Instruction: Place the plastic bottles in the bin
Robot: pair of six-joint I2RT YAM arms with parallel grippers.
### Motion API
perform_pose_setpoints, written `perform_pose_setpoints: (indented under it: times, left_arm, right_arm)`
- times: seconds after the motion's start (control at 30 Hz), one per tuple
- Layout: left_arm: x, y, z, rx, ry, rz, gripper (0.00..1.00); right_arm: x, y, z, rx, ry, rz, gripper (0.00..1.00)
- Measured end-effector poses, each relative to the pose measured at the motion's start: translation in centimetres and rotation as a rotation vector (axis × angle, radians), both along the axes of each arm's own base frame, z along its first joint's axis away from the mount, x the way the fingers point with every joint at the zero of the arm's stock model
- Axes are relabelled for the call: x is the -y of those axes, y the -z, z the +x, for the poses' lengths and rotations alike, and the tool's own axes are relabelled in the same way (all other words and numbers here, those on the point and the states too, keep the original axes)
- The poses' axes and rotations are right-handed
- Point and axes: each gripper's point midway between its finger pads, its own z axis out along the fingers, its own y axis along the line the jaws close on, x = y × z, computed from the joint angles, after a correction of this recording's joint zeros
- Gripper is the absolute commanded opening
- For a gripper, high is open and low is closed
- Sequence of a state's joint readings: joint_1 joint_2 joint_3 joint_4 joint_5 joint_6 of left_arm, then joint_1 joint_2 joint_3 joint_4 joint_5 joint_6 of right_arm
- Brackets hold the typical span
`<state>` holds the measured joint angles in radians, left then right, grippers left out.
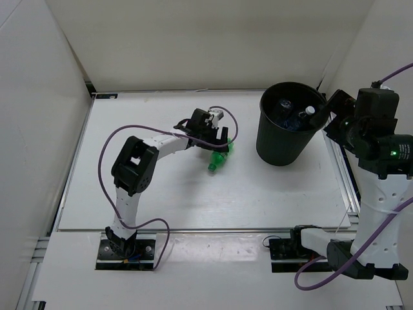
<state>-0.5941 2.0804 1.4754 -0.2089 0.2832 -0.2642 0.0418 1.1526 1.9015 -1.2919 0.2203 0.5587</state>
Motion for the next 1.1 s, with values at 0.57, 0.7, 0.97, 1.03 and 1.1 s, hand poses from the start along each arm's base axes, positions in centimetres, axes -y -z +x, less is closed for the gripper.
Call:
perform_pose_setpoints:
  times: [0.57, 0.7, 0.97, 1.03, 1.1]
  left_arm:
    - [4.0, -15.8, 7.1, 0.297, -0.071, -0.166, 0.64]
    - [6.2, -36.0, 8.1, 0.680, -0.079, -0.435, 0.64]
    - [8.7, -52.1, 1.8, 0.996, 0.031, -0.923, 0.73]
    - [11.8, -48.3, 3.0, 0.937, 0.053, -0.934, 0.75]
    - [15.1, -42.2, 4.7, 0.832, 0.061, -0.879, 0.79]
  right_arm:
    - [-0.2, 0.9, 0.4, -0.033, -0.007, 0.003, 1.00]
    - [0.0, 1.0, 0.5, -0.037, 0.009, 0.002, 1.00]
    - [0.7, 0.6, 0.3, -0.021, 0.039, -0.016, 1.00]
    - [0.8, 0.0, 0.1, -0.006, 0.046, -0.021, 1.00]
    - [1.0, -0.9, -0.1, 0.021, 0.053, -0.025, 1.00]
